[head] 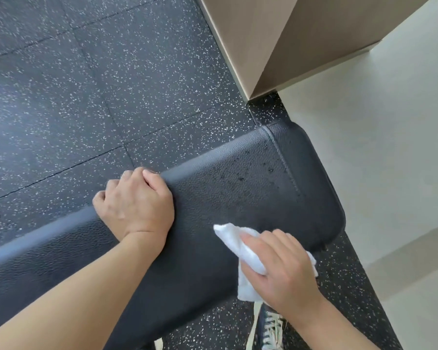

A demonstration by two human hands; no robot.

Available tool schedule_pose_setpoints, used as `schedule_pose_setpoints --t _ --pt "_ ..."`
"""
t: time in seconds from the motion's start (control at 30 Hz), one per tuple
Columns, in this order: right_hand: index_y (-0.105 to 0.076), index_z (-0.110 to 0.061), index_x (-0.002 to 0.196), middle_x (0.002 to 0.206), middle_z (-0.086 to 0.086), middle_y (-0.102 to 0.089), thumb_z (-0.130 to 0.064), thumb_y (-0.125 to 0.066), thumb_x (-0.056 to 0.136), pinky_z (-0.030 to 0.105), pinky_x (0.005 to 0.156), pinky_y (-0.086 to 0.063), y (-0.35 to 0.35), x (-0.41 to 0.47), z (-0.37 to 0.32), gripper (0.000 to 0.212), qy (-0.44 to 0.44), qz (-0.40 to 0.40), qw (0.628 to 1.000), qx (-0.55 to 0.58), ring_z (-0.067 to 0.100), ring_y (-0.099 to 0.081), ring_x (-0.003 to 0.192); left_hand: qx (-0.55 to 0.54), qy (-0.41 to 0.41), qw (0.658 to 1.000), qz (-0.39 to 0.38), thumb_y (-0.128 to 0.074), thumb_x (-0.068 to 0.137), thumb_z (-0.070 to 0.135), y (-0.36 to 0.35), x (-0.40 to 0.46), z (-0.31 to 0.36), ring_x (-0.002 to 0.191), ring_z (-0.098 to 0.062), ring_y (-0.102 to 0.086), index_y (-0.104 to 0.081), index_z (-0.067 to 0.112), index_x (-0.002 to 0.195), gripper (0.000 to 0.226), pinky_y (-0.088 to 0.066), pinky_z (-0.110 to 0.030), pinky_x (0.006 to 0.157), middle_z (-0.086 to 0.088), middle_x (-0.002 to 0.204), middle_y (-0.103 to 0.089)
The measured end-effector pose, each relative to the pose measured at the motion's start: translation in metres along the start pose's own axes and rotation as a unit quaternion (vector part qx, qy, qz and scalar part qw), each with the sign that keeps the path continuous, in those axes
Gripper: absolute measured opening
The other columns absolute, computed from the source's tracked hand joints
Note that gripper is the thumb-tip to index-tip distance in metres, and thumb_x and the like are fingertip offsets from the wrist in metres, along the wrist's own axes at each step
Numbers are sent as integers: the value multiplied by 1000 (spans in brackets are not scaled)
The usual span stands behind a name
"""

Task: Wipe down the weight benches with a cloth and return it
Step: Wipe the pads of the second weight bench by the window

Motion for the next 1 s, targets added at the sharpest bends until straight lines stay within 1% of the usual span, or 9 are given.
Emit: schedule_pose_setpoints --t 0.07,0.17,0.33,0.5,0.63,0.73,0.83,0.93,1.0 --pt "-66 -13 108 79 -2 -44 -14 -63 92 36 57 -36 5 -2 10 17 20 3 1000 -15 22 -34 67 -1 0 1000 0 -20 100 35 -2 2 1 97 -36 -60 -70 18 87 54 -38 -50 98 -7 94 -70" --pt "-69 -11 90 74 -1 -48 -16 -59 90 39 55 -40 -6 37 4 12 18 17 1000 -18 24 -39 63 -5 1 1000 0 -19 99 36 -3 3 -1 97 -36 -60 -71 20 89 55 -37 -49 98 -6 94 -70" --pt "-67 -12 88 77 4 -57 -26 -68 86 41 64 -40 -41 147 -21 15 -56 15 998 3 29 -52 70 -18 9 1000 -12 -19 99 36 -3 2 0 101 -34 -59 -72 21 93 55 -35 -48 100 -4 99 -70" --pt "-61 -15 85 83 4 -64 -39 -64 95 36 63 -29 -77 224 -37 27 -79 -49 996 -12 30 -61 78 -24 22 999 -14 -15 96 36 -1 1 2 106 -33 -58 -73 23 97 59 -32 -47 101 -3 103 -71" --pt "-63 -15 80 77 3 -63 -42 -66 95 34 59 -29 -71 221 -29 31 -71 -30 997 13 28 -59 71 -23 17 1000 -7 -15 96 36 -2 1 0 104 -31 -59 -73 26 96 59 -33 -47 101 -1 102 -71" --pt "-64 -15 76 71 3 -58 -38 -68 93 32 55 -31 -36 201 20 29 -86 45 994 -47 26 -53 63 -29 20 999 -11 -16 97 37 -4 1 -1 102 -31 -58 -70 26 94 56 -34 -47 101 0 100 -70" --pt "-64 -12 76 75 7 -58 -35 -66 94 33 60 -28 -1 179 68 29 -149 123 977 -85 31 -55 68 -38 32 999 -15 -16 97 36 -2 0 1 103 -31 -58 -70 26 95 55 -34 -47 102 0 101 -70" --pt "-65 -12 80 79 7 -59 -33 -68 93 38 63 -36 -6 171 50 25 -191 106 971 -93 31 -54 73 -57 42 997 -17 -16 96 36 -1 -1 -1 103 -33 -58 -71 27 97 56 -35 -48 101 -2 102 -70" --pt "-62 -15 78 78 4 -58 -31 -70 91 38 64 -32 -25 175 12 22 -180 73 979 -68 29 -53 73 -70 48 996 -9 -17 96 35 2 -2 0 103 -34 -58 -72 26 97 55 -35 -49 100 -4 103 -71"
Point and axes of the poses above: each hand's wrist, its own x-axis towards the middle knuckle, its own y-axis out of the back of the hand, z = x × y, the point moved 5 cm from there along x, towards the middle knuckle
